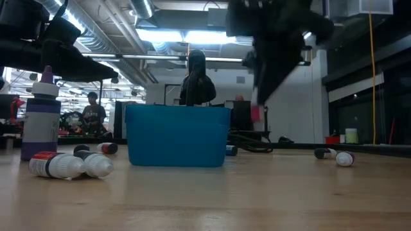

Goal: Pick & Place food coloring
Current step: Put the left pink small food coloring bottle into the bin

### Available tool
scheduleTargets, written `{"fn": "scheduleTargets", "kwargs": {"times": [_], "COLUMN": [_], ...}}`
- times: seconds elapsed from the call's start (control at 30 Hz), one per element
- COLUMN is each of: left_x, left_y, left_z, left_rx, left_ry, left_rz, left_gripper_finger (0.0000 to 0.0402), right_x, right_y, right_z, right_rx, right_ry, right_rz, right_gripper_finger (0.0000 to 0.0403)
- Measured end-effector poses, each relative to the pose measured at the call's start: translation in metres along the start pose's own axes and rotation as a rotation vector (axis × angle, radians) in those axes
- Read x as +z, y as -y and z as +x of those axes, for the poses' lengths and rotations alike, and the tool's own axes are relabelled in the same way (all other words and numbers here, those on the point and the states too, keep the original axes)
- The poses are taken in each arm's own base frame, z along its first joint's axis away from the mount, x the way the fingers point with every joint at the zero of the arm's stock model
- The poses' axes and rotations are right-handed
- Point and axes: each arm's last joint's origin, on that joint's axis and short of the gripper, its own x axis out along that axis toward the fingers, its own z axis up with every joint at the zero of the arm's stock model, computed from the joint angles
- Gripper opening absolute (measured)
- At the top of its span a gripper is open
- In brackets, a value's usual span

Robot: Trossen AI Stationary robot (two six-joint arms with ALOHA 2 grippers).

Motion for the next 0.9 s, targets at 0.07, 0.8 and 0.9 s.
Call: {"fn": "scheduleTargets", "kwargs": {"times": [0.07,0.8,0.9], "left_x": [0.0,0.0,0.0], "left_y": [0.0,0.0,0.0], "left_z": [0.0,0.0,0.0], "left_rx": [0.0,0.0,0.0], "left_ry": [0.0,0.0,0.0], "left_rz": [0.0,0.0,0.0], "left_gripper_finger": [0.0269,0.0269,0.0269], "right_x": [0.007,0.044,0.048], "right_y": [0.001,0.06,0.065], "right_z": [-0.012,0.004,0.015], "right_rx": [-0.015,-0.069,-0.074], "right_ry": [0.001,0.092,0.109], "right_rz": [-0.01,-0.047,-0.062], "right_gripper_finger": [0.007,0.0071,0.0072]}}
